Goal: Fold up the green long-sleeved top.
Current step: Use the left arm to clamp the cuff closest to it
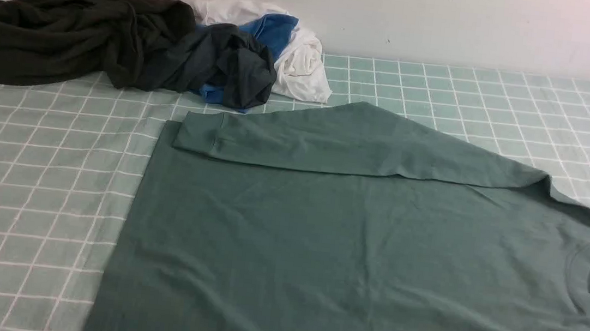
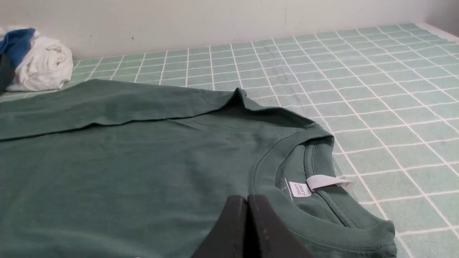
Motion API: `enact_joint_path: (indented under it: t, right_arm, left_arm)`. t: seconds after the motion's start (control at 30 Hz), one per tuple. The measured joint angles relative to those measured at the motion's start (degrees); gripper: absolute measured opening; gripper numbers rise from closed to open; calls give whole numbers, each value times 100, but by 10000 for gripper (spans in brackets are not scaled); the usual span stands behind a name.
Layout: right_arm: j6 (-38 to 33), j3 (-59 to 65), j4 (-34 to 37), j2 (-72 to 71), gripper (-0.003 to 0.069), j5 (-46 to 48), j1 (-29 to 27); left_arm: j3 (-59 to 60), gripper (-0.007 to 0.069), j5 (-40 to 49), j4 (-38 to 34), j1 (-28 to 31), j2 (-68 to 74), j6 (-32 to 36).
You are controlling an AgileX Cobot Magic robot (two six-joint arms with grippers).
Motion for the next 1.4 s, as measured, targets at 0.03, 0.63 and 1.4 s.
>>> enact_joint_path:
  t: [0.03,0.63,1.4]
  right_arm:
    - [0,0,0,0,-14,0,0]
    - [0,0,0,0,-14,0,0]
    - [-12,0,76,0,-14,0,0]
  left_arm:
    - [0,-3,0,0,0,0,0]
    - [0,-3,0,0,0,0,0]
    - [0,-3,0,0,0,0,0]
